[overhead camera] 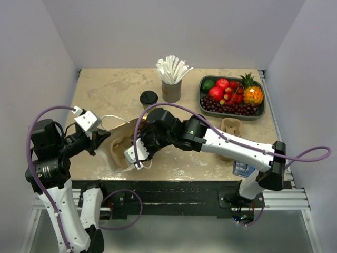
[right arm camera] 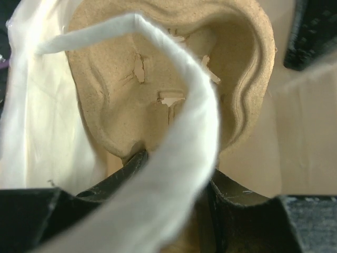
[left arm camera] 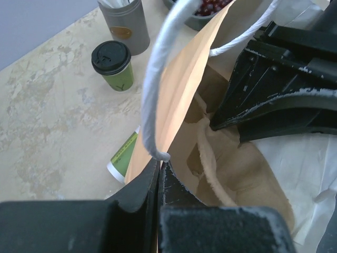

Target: Pack the takeout coffee

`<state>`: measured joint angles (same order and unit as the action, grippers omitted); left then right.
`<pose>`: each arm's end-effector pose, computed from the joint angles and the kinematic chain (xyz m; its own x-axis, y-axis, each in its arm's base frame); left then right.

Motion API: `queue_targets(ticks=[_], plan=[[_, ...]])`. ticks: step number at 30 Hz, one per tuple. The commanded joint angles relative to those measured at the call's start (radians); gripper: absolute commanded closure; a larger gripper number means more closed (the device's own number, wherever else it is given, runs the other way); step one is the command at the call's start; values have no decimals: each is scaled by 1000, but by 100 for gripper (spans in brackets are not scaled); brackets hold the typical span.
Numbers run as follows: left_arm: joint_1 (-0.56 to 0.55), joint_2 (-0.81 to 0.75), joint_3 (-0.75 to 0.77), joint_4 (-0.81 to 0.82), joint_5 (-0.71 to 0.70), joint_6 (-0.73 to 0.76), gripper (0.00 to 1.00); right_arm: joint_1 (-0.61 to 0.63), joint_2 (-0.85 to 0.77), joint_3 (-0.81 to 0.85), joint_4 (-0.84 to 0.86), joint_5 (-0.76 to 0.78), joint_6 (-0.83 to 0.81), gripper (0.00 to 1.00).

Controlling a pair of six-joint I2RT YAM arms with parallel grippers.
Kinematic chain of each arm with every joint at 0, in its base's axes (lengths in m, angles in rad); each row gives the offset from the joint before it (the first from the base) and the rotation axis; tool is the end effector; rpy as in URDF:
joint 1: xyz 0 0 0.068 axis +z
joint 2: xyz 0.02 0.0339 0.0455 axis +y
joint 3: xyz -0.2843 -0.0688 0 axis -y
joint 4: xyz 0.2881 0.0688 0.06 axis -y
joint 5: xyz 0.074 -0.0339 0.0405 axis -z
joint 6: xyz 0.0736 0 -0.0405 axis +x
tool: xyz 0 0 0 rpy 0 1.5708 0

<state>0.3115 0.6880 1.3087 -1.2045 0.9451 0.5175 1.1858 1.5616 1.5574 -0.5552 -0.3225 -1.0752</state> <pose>0.1111 -0.0269 0.4458 -0.2263 0.2315 -0.9461 0.6630 0.7482 0.0245 0.1390 0.4051 0.3803 0.7672 -0.3282 -0.5510 -0.6413 -0.3817 -0.6656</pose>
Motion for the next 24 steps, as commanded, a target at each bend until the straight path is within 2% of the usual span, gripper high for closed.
queue_targets(ticks=[1,5,10,15,20,23,24], plan=[[-3,-2,-5,42,81,-56,100,32,15,133,-197,77,-98,100],[-3,16,-12,49,162,-69,100,58,58,214,-313,126,-101,100],[-3,79,-71,75,297,-178,100,64,81,279,-434,191,-63,100],[-5,96,-88,94,282,-175,100,67,83,276,-494,266,27,100],[-12,165,-101,108,340,-220,100,67,100,317,-571,321,103,100],[-35,165,-158,251,363,-405,100,67,118,351,-635,349,101,100],[-55,156,-178,401,350,-566,100,67,123,357,-656,346,98,100]])
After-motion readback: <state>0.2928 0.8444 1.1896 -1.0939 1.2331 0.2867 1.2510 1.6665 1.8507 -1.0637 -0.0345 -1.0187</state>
